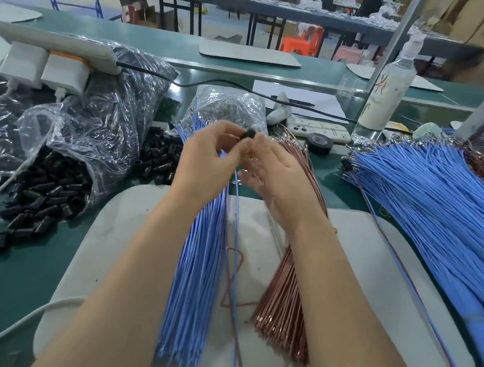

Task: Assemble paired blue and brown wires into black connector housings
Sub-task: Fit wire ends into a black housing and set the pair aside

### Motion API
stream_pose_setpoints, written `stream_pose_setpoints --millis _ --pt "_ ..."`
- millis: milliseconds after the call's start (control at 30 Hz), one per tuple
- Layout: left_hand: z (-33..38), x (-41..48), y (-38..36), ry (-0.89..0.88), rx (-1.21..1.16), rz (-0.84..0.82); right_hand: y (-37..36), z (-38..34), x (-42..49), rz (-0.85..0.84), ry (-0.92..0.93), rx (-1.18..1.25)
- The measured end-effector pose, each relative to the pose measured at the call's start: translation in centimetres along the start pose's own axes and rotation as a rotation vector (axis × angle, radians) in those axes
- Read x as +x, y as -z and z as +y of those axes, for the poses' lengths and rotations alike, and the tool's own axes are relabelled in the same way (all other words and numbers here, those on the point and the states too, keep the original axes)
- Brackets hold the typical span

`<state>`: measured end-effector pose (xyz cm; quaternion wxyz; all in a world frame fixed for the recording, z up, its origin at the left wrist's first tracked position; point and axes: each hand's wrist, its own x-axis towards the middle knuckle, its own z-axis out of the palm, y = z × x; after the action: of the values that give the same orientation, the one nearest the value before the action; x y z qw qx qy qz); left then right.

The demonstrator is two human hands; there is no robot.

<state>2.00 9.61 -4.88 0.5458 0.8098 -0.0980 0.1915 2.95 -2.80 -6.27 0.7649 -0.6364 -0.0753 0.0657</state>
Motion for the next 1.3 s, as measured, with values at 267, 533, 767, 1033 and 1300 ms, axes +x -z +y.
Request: stream_pose_setpoints --millis 267,533,767,1033,1300 --pt "9.5 4.2 2.4 -0.175 -0.135 0.387 0.8 -7.2 -4.8 -0.406 -0.015 0.037" --pt "13.1 6.3 -8.9 0.091 -0.584 0.241 10.5 -12.5 -12.0 0.206 -0.029 -0.639" --pt "6.1 1.8 -20.7 0.552 -0.436 -0.205 14.7 -3.8 -10.4 0.599 -0.289 -1.292" --pt "4.1 1.0 -21.3 0.256 0.264 -0.435 15.0 -1.4 -9.5 0.673 -0.358 -1.251" --pt "6.4 4.0 -15.5 0.014 0.3 -0.326 10.3 -4.9 -6.6 0.729 0.134 -1.071"
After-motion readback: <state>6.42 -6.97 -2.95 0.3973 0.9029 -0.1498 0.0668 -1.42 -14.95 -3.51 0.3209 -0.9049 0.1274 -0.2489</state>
